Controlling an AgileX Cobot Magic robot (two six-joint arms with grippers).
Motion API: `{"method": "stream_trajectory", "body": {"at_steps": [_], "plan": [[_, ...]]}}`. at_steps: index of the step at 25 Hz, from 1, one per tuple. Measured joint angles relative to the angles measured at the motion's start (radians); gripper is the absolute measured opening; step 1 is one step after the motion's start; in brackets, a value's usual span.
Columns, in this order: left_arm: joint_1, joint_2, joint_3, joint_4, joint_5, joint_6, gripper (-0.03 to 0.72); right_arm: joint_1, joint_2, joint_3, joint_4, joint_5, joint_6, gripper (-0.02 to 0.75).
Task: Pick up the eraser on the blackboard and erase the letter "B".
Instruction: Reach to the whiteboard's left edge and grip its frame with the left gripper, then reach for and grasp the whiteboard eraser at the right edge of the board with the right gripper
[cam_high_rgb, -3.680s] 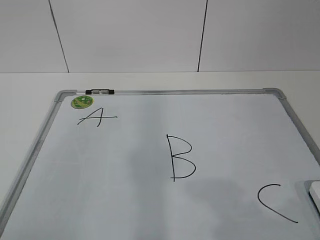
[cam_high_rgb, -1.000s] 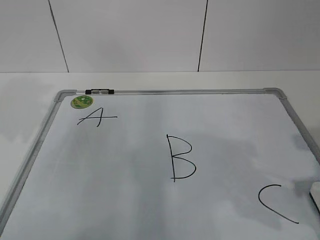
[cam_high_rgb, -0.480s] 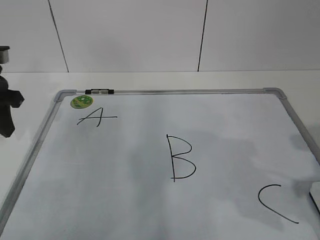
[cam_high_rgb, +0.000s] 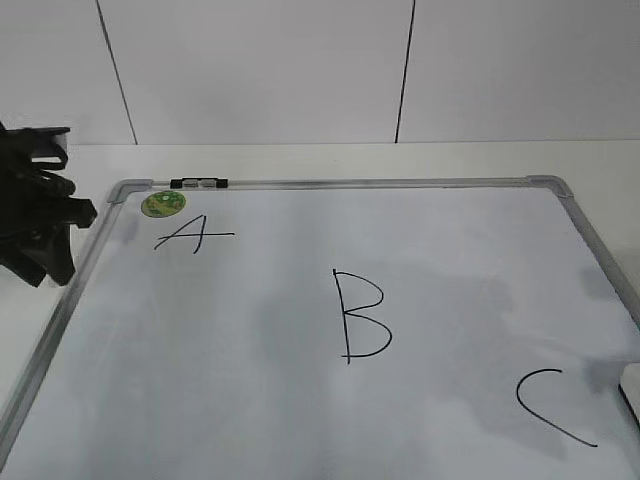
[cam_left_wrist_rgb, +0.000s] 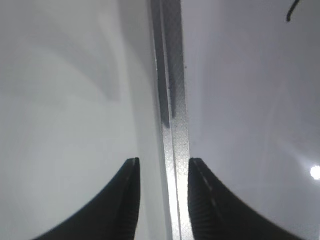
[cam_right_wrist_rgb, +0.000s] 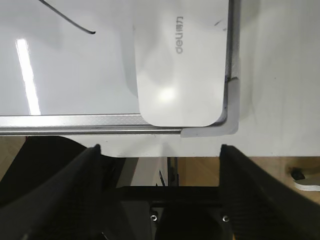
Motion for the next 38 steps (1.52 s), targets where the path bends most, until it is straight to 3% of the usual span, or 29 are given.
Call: {"method": "stream_trajectory", "body": {"at_steps": [22,30,38], "plan": [[0.000,0.111,-0.042,-0.017,-0.012,0.000,0.233,0.000,0.000,0.000,0.000,-0.029,-0.002,0.583],[0.000,0.111,-0.042,-0.031,-0.010,0.000,0.052,0.000,0.000,0.000,0.000,-0.029,-0.002,0.582],[0.000,0.111,-0.042,-0.031,-0.009,-0.014,0.025,0.000,0.000,0.000,0.005,-0.048,0.012,0.584]]}}
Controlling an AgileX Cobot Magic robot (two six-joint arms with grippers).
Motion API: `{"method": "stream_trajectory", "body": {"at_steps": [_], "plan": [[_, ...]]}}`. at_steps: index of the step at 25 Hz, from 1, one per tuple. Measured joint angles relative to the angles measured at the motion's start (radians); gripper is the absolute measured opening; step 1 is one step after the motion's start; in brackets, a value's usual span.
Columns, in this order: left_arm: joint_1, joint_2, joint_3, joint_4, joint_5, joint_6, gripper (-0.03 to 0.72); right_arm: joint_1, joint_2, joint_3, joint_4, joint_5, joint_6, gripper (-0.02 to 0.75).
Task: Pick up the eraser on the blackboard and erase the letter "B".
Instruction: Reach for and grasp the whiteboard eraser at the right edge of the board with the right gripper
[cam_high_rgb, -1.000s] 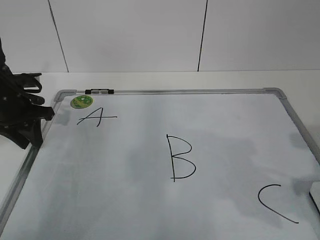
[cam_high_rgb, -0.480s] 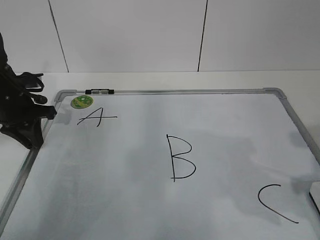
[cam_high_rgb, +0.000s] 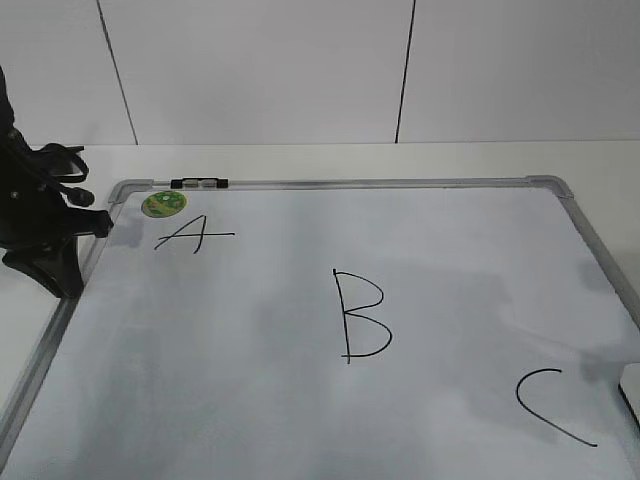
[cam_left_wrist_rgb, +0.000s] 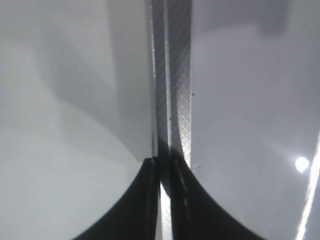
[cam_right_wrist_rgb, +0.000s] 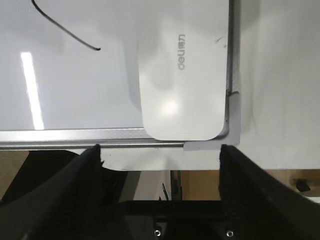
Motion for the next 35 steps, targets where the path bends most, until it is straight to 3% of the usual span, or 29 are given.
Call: {"method": "stream_trajectory", "body": {"at_steps": [9,22,35], "plan": [[0.000,0.000,0.000,0.000,0.002,0.000,0.022,0.000,0.026,0.000,-0.069,-0.076,0.013,0.643],[0.000,0.000,0.000,-0.008,0.002,0.000,0.022,0.000,0.047,0.000,-0.087,-0.243,0.013,0.636],[0.000,0.000,0.000,-0.009,0.002,0.000,0.022,0.000,0.053,0.100,-0.087,-0.393,0.013,0.623]]}}
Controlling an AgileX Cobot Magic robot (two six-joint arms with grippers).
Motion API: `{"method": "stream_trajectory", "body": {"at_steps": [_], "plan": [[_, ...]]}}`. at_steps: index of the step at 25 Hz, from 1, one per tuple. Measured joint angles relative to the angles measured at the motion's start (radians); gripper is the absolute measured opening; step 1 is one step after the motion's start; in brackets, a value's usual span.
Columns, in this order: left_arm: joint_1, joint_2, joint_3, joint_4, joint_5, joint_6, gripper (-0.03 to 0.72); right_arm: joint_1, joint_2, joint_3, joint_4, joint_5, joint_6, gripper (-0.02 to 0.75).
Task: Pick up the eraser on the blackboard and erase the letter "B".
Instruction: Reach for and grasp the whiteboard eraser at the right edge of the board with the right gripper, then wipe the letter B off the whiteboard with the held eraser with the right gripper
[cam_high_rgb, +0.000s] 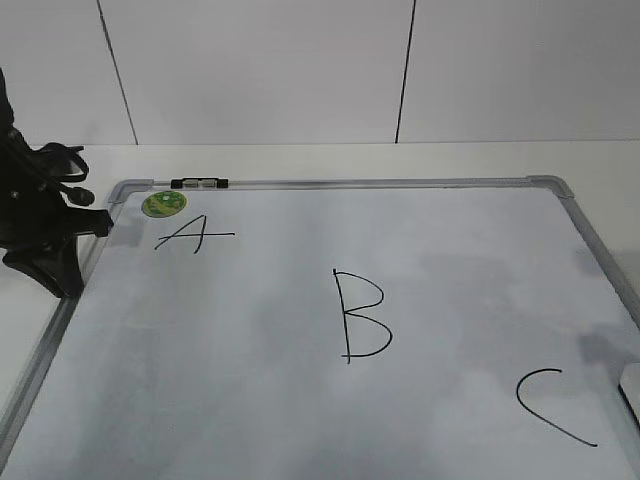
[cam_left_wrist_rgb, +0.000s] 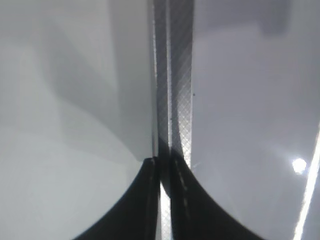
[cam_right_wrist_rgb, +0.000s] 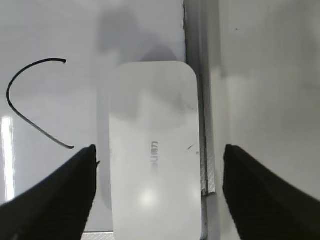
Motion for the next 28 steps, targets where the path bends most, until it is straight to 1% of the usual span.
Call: {"method": "stream_trajectory", "body": {"at_steps": [13,28], "plan": [[0.000,0.000,0.000,0.000,0.002,0.000,0.022,0.000,0.148,0.000,0.041,-0.032,0.000,0.622],[0.000,0.000,0.000,0.000,0.002,0.000,0.022,0.000,0.255,0.000,0.037,-0.048,0.000,0.622]]}}
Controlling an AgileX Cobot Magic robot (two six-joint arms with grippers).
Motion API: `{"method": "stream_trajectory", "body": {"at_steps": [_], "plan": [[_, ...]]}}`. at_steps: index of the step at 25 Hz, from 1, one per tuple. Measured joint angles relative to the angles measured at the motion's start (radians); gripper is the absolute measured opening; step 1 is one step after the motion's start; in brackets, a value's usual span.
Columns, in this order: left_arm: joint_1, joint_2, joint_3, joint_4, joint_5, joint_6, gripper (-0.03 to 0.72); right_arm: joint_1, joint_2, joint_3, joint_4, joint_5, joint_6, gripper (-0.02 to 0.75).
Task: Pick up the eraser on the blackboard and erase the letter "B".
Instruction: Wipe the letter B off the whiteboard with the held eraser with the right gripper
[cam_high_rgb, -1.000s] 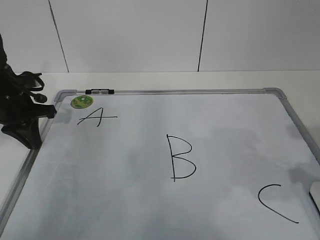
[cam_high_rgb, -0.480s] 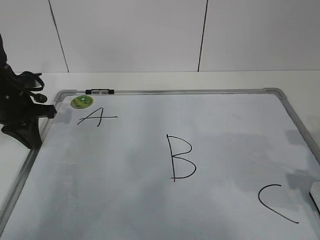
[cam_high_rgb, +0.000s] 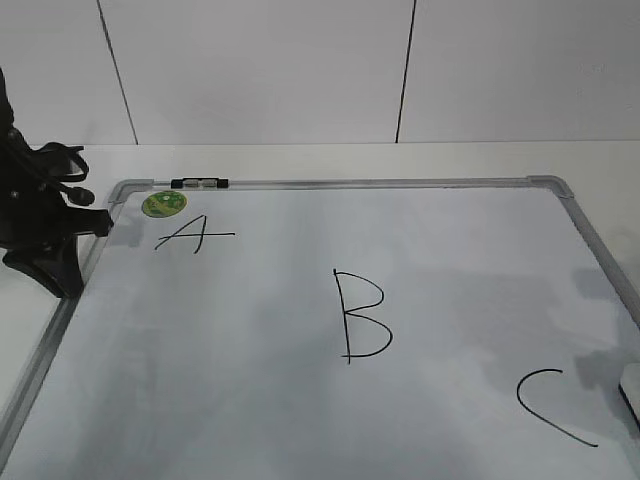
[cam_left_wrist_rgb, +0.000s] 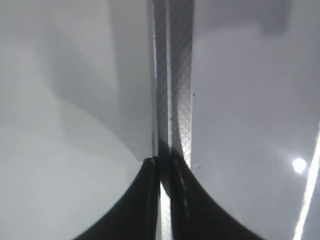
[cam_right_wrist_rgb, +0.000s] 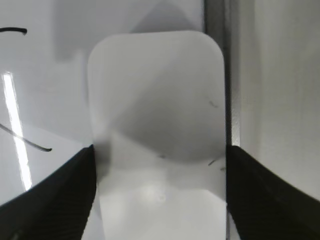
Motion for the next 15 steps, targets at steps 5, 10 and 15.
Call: {"method": "stream_trajectory", "body": {"at_steps": [5,10,15], "plan": [[0.000,0.000,0.000,0.000,0.000,0.000,0.022,0.000,0.018,0.000,0.000,-0.001,0.000,0.622],[0.000,0.000,0.000,0.000,0.000,0.000,0.022,0.000,0.035,0.000,0.002,-0.001,0.000,0.622],[0.000,0.000,0.000,0.000,0.001,0.000,0.022,0.000,0.075,0.000,0.004,0.017,0.000,0.613]]}}
